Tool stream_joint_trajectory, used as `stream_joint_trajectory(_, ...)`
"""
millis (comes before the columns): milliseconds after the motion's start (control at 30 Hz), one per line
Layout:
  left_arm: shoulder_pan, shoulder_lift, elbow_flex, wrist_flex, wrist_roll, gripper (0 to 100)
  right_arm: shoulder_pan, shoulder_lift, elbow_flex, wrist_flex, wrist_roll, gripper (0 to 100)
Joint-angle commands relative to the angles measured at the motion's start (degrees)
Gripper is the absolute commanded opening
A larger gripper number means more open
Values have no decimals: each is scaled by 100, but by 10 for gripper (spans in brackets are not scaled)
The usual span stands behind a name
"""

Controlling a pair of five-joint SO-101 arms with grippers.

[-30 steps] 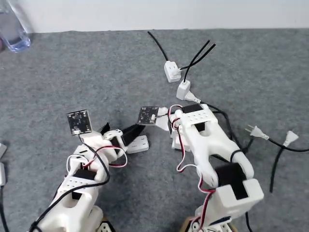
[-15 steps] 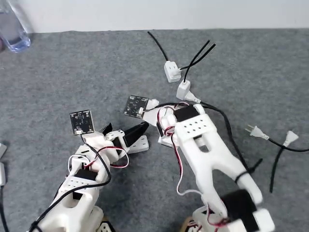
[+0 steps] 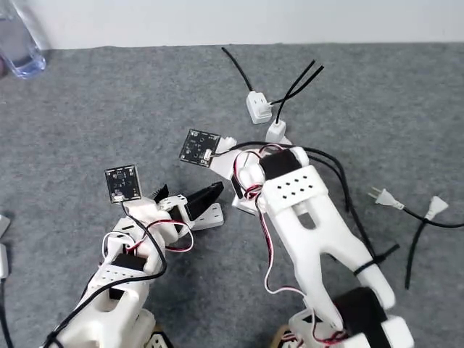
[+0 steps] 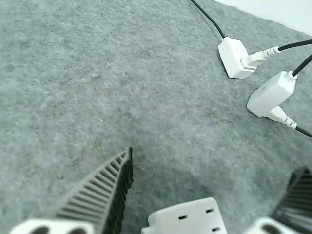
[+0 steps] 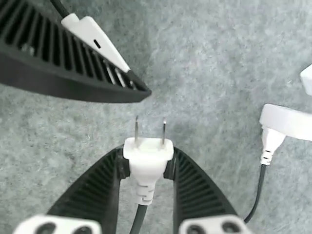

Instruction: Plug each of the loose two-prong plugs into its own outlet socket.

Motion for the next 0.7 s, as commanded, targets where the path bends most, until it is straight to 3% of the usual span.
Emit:
stream_joint_trajectory(0, 9, -44, -31, -149, -18, 459, 4, 92, -325, -127, -62, 8)
stream_joint_trajectory(467, 26, -44, -31, -149, -18, 459, 75, 514, -615, -347, -53, 8)
stream_joint_trajectory(667, 185, -44, -31, -158, 0, 459, -215, 523, -633, -347, -62, 8)
